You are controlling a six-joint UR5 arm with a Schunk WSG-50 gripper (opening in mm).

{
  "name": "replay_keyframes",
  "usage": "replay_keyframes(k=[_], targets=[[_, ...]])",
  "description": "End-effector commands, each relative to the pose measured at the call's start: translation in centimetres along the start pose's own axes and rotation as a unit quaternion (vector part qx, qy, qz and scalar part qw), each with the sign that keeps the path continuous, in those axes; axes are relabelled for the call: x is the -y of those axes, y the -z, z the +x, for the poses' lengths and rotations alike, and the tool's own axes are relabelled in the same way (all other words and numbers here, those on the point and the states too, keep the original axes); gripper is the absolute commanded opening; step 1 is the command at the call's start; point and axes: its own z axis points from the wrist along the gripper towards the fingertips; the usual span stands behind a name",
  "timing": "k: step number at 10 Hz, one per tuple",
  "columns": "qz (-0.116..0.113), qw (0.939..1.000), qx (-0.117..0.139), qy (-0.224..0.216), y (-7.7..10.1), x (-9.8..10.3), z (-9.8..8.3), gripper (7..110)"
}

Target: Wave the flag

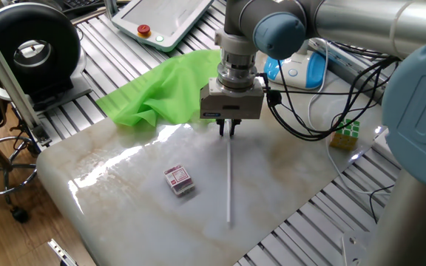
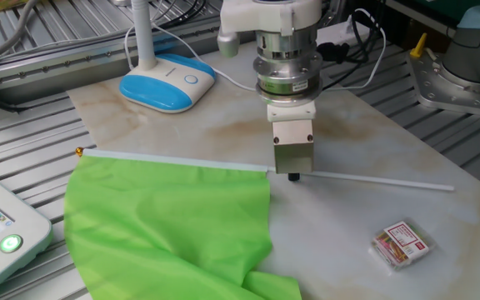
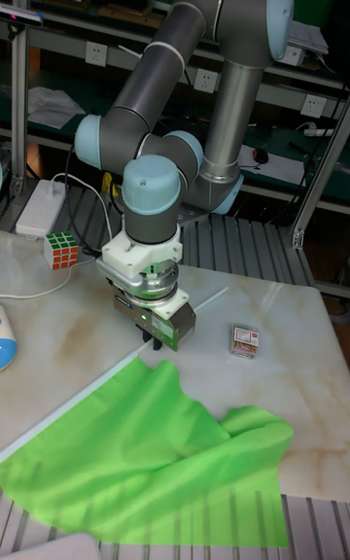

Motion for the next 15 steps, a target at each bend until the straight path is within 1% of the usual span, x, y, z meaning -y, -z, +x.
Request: replay_keyframes(k=[1,6,7,8,9,11,12,15], targets=[[-0.010,0.9999,0.002,-0.001,0.1,-0.4,-0.2,7],[-0.013,0.9999,0.003,-0.003,0.2,-0.5,-0.2,7],[-0.010,0.9999,0.007,0.002,0.4,-0.2,-0.3,7],[0.001,0.9996,0.023,0.016,0.7,0.4,-1.0,7],[0.002,0.9989,0.036,0.029,1.3,0.4,-1.4,7],[0.014,0.9962,0.063,0.058,3.0,1.0,-2.2,7],[0.013,0.9952,0.069,0.067,3.9,1.0,-2.3,7],[0.012,0.9937,0.070,0.087,6.9,0.9,-1.6,7]])
